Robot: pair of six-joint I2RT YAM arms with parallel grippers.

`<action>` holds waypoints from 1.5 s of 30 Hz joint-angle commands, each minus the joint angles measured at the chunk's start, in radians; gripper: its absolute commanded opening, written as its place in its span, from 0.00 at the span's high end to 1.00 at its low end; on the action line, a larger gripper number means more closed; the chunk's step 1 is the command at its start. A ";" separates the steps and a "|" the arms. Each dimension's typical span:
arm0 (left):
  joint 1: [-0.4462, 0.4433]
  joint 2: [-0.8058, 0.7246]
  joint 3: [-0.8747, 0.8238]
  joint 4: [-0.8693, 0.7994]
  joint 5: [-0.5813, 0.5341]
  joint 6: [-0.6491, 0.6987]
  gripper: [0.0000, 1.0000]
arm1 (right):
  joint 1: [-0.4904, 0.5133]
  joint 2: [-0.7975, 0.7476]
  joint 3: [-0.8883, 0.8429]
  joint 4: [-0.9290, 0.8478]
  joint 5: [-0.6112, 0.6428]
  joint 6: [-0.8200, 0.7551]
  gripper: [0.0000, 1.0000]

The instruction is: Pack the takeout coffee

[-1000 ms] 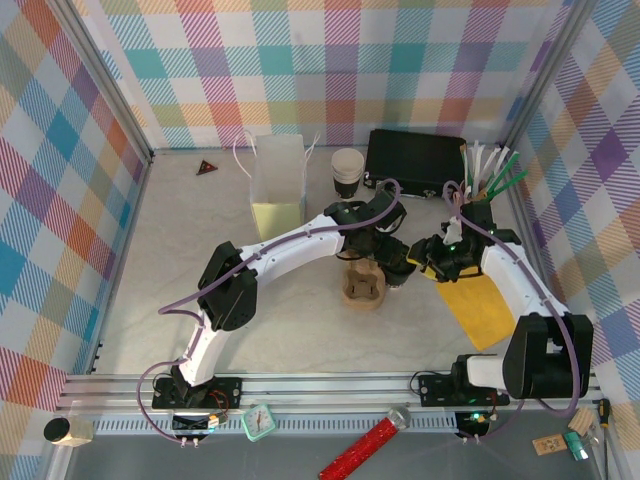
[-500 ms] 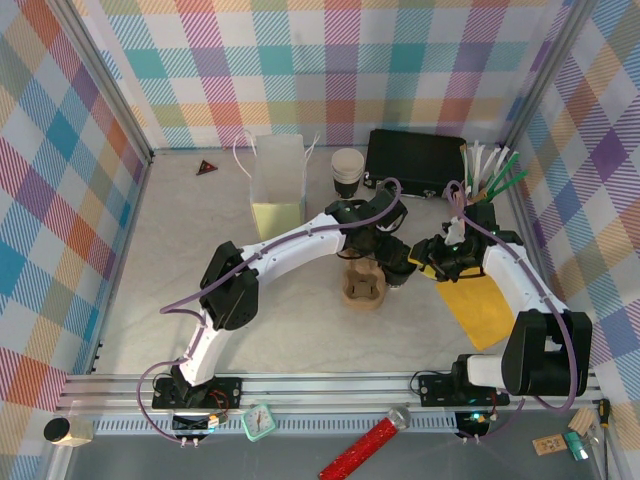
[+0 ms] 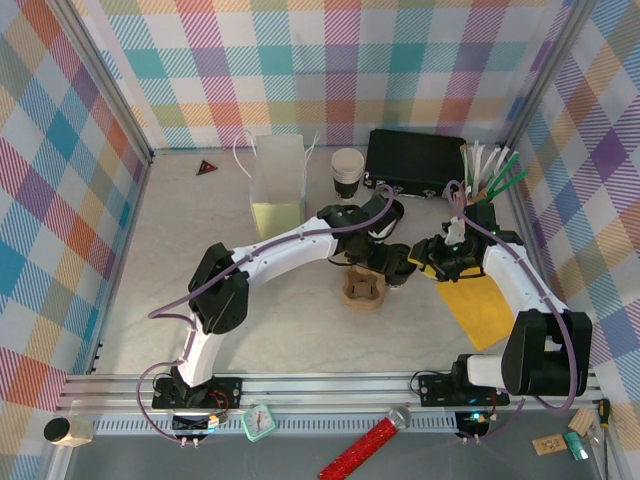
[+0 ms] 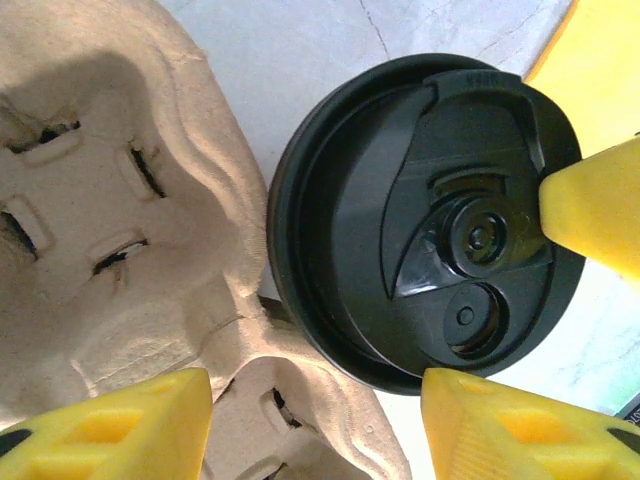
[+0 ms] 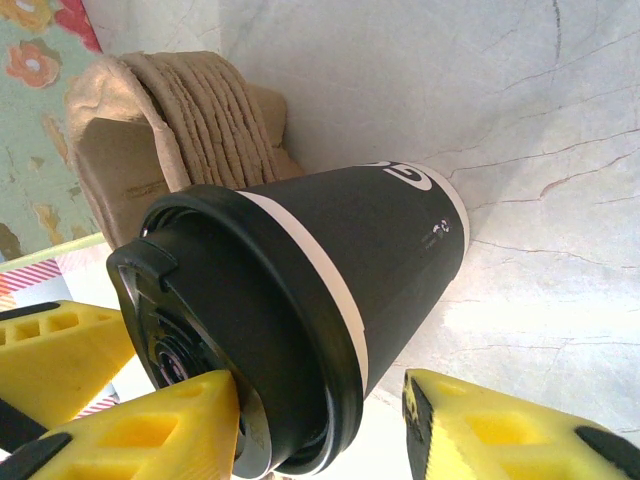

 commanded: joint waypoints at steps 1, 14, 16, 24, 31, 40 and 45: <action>-0.007 0.003 -0.003 -0.012 -0.022 0.018 0.43 | -0.002 0.027 -0.040 -0.069 0.101 -0.011 0.53; -0.033 0.078 -0.034 -0.092 -0.127 0.030 0.45 | -0.002 0.027 -0.040 -0.068 0.097 -0.010 0.53; -0.033 0.079 -0.032 -0.094 -0.131 0.028 0.45 | -0.001 0.027 -0.040 -0.068 0.097 -0.012 0.52; -0.033 0.076 0.077 -0.124 -0.113 0.038 0.44 | -0.002 0.018 -0.002 -0.074 0.084 -0.014 0.50; -0.028 0.055 0.230 -0.157 -0.087 0.054 0.39 | -0.001 0.008 0.109 -0.064 0.006 -0.010 0.38; 0.006 -0.052 0.205 -0.107 -0.095 -0.001 0.20 | 0.091 -0.006 0.201 -0.155 0.178 -0.081 0.24; 0.028 -0.172 0.142 -0.066 -0.164 -0.035 0.00 | 0.183 -0.022 0.252 -0.204 0.337 -0.086 0.28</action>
